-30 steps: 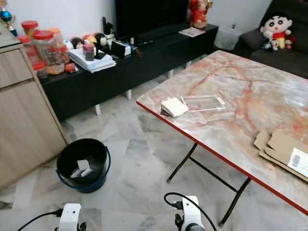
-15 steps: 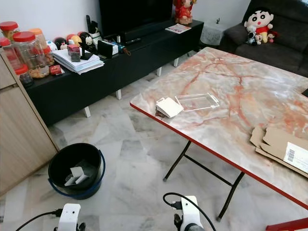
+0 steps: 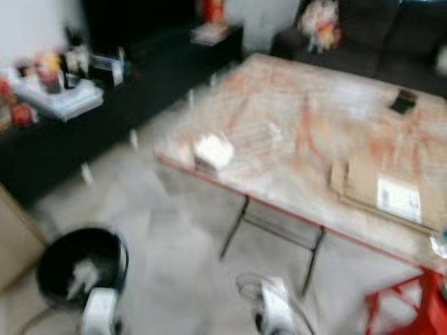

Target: Picking trash to rubbish bin

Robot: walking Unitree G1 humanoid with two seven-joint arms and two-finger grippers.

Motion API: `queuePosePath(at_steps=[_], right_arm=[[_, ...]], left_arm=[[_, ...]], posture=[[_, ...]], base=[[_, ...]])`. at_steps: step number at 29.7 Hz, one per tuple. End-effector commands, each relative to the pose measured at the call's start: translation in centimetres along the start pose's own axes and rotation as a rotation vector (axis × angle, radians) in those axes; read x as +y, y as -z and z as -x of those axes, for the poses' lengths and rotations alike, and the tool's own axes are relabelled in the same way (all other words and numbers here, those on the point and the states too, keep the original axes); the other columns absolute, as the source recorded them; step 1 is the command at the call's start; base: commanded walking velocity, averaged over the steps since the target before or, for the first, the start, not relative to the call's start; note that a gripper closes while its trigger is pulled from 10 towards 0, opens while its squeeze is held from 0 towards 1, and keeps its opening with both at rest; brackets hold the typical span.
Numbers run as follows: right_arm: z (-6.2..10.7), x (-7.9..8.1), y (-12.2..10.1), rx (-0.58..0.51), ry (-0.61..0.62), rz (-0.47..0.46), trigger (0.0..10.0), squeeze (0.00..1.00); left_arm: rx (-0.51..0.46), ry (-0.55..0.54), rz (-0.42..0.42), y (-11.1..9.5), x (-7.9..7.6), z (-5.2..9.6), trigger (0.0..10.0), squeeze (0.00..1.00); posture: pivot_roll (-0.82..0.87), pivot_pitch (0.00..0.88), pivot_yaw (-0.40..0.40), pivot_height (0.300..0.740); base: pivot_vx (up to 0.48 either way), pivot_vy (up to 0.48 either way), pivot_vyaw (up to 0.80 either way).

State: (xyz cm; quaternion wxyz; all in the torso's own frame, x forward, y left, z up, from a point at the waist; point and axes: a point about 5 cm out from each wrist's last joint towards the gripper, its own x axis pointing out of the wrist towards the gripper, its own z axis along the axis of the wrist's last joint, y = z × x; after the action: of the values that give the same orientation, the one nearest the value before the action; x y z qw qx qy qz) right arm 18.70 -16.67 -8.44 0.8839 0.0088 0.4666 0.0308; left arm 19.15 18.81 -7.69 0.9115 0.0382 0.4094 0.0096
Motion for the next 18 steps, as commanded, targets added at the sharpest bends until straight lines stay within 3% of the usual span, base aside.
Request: queuePosePath(at_steps=[1,18], right_arm=[[-0.09,0.52,-0.25,-0.010,-0.010,-0.005,10.0,0.00],[-0.09,0.74,-0.08,-0.007,-0.014,-0.010,10.0,0.00]], left_arm=[[0.041,-0.013,-0.016,1.00,0.67,0.26,10.0,0.00],[0.040,-0.019,-0.009,1.00,0.94,0.29,10.0,0.00]], posture=[[0.04,0.000,-0.054,0.740],[0.04,0.000,-0.048,0.740]], base=[[0.000,0.000,-0.80],[0.000,0.000,-0.80]])
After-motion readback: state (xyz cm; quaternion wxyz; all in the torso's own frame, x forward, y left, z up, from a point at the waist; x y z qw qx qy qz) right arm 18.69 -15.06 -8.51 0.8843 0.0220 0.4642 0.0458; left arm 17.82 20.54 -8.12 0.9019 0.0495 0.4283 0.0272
